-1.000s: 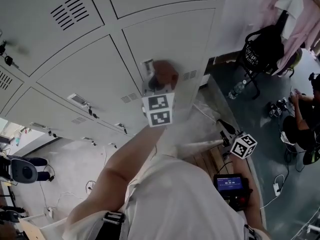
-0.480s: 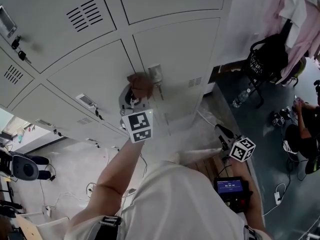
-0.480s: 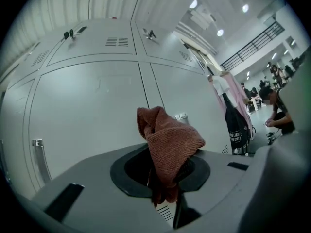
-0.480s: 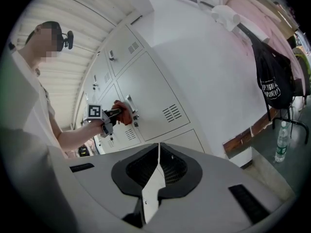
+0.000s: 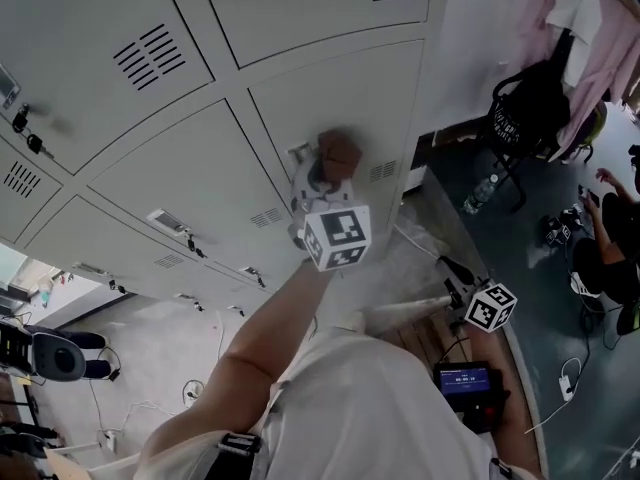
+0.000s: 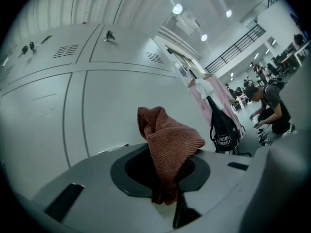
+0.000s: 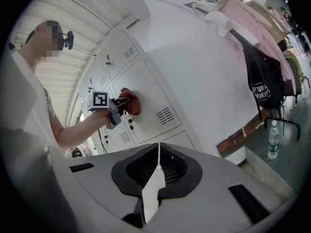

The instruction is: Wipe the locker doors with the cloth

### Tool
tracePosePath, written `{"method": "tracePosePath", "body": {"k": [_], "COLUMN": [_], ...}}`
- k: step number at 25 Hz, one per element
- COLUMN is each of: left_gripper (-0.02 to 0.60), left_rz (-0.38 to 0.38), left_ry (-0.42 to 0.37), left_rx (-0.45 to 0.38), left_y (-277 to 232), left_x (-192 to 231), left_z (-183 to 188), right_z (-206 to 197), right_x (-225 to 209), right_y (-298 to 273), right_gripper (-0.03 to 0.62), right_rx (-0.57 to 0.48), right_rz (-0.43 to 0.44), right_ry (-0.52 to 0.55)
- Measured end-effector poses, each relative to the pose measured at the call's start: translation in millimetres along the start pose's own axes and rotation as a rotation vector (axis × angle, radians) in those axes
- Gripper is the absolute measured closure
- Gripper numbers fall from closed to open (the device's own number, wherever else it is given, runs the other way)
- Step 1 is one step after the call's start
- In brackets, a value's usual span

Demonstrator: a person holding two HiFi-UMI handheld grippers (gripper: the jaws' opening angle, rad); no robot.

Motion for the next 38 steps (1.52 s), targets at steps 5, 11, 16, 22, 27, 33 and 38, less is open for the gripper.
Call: {"method": "tracePosePath", "body": {"k": [5, 11, 16, 22, 27, 33, 38], "left_gripper": [0.505, 0.505, 0.505, 0.505, 0.505, 0.505, 0.505], "left_rz": [-0.074, -0.186, -0.234, -0.185, -0.14, -0.039, 0.009], "left_ry": [-0.028, -0.092, -0.103, -0.024, 0.007, 0.038, 0.126], "left_rx": [0.01, 0.012, 0.03, 0.016, 0.048, 0.078, 0.046], "left_y": [-36.2, -80.3, -105.3, -81.9, -46.9, 4.4, 48.7], "left_x": [-42.2, -96.8, -119.4, -87.3, -45.0, 13.3, 58.2], "left_z": [12.5, 30.2, 42.7, 46.5, 32.5, 12.8, 5.5], "right_z": [0.8, 4.5, 7.9, 6.4, -2.1, 1.2, -4.3], "right_x": [-18.8, -40.9, -43.6, -36.5, -34.3, -6.8, 9.0], "right_y": [22.6, 53.4, 59.1, 51.3, 35.7, -1.8, -20.9], "right_gripper": [0.574, 0.574, 0.574, 0.574, 0.574, 0.574, 0.574], "right_rx": [-0.052, -0.122, -0.145, -0.133, -0.075, -0.032, 0.001], "right_rz": [-0.073, -0.148, -0.173, -0.144, -0.097, 0.014, 0.067], "right_ry": [-0.038, -0.108, -0.121, -0.127, -0.126, -0.087, -0.07]}}
Point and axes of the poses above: the fingertips, and each gripper's own axes: y backward along the fingers, x to its left, z out of its top, the point moved 2 cm from there along y, backward along the fingers, and after that the axes turned 8 degrees about -z, right-handed, at the moved point
